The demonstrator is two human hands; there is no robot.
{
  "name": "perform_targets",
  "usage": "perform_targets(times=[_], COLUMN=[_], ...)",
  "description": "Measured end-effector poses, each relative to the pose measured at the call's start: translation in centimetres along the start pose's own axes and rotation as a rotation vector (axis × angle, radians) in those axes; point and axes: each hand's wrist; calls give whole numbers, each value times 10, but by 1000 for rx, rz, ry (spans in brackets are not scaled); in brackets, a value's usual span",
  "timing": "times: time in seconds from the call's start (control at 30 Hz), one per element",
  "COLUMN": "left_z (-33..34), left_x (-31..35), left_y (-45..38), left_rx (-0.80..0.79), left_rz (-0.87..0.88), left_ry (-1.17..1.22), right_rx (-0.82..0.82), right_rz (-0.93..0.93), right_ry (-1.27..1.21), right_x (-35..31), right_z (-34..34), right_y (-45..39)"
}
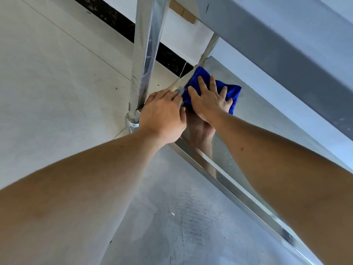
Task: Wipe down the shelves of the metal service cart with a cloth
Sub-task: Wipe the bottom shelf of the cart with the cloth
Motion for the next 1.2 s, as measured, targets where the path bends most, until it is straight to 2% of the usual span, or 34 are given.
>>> perform_targets(times=[0.17, 0.27, 0.33, 0.47, 0.6, 0.8, 1.03, 1.2], left_z=[0, -1, -1, 1, 2, 6, 8, 7], left_x=[0, -1, -1, -1, -1, -3, -3, -3], left_y=[0, -1, 0, 0, 0, -1, -1, 0], left_rx=[9, 5, 9, 15, 20, 39, 56, 48], left_rz=[0, 2, 2, 2, -4, 11, 10, 6], left_ry=[16, 22, 22, 24, 25, 15, 2, -3], right_rx=[-4, 95, 102, 153, 293, 366, 387, 386], right_rz=[-59, 11, 73, 120, 164, 192, 237, 338], right_ry=[9, -120, -165, -85, -131, -101, -60, -134], right_x=[10, 17, 21, 27, 23, 19, 14, 15], right_z=[-16, -26, -33, -28, -15, -9, -12, -14], right_y=[-13, -29, -40, -47, -56, -78, -99, -112])
Point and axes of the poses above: each hand's wrist, its own y-axis away from the middle knuckle, its own z-axis out of the palm, x = y × z, and after that the axes turned 9 degrees about z, right-handed
